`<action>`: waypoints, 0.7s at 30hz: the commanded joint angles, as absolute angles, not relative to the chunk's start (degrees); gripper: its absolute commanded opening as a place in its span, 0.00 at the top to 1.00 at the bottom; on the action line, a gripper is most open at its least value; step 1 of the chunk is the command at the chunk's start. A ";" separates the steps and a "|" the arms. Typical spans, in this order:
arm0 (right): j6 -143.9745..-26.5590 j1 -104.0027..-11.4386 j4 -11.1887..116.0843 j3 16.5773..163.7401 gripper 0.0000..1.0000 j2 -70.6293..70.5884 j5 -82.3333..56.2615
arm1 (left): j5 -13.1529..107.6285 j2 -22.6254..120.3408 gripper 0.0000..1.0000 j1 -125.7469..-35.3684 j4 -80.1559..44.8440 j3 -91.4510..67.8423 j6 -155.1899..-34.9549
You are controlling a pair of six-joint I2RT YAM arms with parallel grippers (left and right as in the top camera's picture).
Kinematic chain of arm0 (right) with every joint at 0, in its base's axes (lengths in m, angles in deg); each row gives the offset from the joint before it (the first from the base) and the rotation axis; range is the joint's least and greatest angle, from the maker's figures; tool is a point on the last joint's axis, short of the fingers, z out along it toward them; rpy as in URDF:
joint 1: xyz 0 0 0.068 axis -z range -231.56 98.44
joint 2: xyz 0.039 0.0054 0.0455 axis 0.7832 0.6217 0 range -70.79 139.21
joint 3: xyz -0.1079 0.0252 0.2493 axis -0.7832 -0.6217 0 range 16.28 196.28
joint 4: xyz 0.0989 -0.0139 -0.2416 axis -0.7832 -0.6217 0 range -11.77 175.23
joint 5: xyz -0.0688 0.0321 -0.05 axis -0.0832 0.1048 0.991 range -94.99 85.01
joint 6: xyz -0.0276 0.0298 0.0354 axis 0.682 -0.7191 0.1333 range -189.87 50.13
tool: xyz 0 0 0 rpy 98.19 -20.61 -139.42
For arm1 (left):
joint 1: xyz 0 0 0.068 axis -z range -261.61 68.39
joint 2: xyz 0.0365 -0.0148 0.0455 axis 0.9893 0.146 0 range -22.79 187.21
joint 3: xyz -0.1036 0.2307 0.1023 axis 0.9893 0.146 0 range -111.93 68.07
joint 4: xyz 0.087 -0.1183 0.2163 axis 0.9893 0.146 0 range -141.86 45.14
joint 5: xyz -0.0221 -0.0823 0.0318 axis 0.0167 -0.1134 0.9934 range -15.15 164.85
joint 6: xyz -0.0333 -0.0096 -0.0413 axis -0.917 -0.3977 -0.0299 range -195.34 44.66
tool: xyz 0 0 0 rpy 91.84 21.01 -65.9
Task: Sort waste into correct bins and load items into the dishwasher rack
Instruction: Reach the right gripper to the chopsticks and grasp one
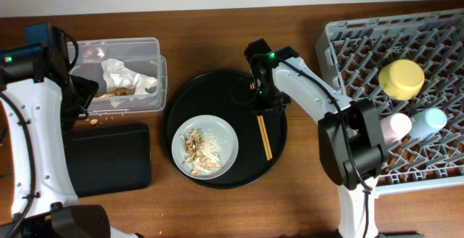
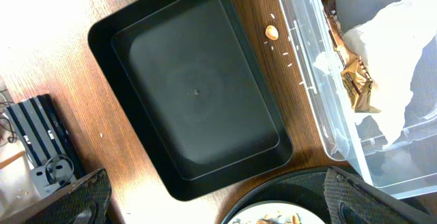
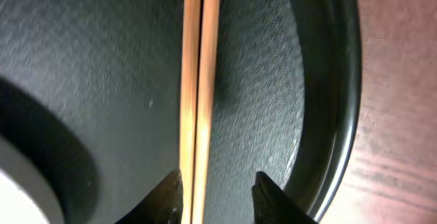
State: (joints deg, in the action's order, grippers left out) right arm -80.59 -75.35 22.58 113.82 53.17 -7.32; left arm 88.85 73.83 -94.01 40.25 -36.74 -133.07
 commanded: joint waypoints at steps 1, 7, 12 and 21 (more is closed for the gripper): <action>-81.29 -75.50 23.74 113.62 0.65 53.39 -5.35 | 89.86 72.39 0.01 -94.43 40.34 -36.68 -133.62; -81.33 -75.59 24.79 112.86 0.66 53.41 -5.33 | 89.86 72.39 0.01 -94.43 40.34 -36.68 -133.62; -82.84 -75.59 29.38 107.68 0.68 53.41 -5.64 | 89.86 72.39 0.01 -94.43 40.34 -36.68 -133.62; -84.15 -75.61 31.52 105.01 0.80 53.41 -5.81 | 89.86 72.39 0.01 -94.43 40.34 -36.68 -133.62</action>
State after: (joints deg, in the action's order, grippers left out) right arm -82.84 -75.35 31.28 106.65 52.99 -6.45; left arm 88.88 73.83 -94.03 40.25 -36.74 -133.07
